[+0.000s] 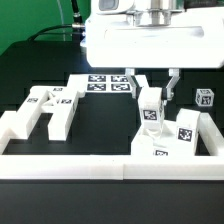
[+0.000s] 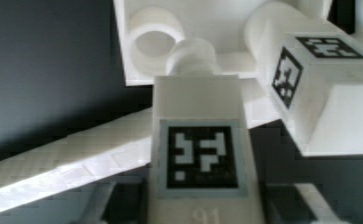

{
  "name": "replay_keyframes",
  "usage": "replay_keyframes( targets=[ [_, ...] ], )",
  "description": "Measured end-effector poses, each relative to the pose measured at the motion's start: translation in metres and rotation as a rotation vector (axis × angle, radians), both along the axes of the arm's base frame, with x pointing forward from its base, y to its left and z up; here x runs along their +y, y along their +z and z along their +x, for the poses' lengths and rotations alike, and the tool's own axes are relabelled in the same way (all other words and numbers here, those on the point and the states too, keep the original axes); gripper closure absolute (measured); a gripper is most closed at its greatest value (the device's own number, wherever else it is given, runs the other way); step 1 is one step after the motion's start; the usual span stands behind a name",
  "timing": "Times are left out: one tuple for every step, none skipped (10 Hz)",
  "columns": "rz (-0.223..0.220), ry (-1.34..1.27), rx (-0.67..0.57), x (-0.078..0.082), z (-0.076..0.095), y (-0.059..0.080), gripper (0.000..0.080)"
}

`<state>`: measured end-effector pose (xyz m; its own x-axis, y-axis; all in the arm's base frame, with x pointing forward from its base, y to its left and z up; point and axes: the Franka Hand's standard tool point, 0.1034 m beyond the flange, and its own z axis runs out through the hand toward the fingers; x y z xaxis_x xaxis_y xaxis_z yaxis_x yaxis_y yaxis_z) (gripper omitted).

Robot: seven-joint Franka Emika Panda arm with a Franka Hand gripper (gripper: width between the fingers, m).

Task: Assemble chair

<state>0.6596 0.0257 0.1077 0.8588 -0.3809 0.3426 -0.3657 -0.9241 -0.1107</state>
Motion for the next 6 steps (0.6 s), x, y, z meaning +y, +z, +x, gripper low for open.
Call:
replay_keyframes(
  targets=[
    [-0.002,0.000,-0.006,-0.0002,0.0006,-0.0003,0.0505],
    [-0.016,0.006,-0.058,-0.0001,0.0039,0.0000,0.0506],
    [-0.038,0.013,-0.121,0.0007,0.0029,-0.0049,0.0505],
    [-0.065,0.037,-0.170,0.0068,0.0007,-0.0082,0.0505],
    [-0.100,0.076,-0.179,0.0047,-0.0005,-0.0090,0.0506],
    [-0.113,0.093,-0.166,-0.0001,0.0009,-0.0065,0.0505]
  ],
)
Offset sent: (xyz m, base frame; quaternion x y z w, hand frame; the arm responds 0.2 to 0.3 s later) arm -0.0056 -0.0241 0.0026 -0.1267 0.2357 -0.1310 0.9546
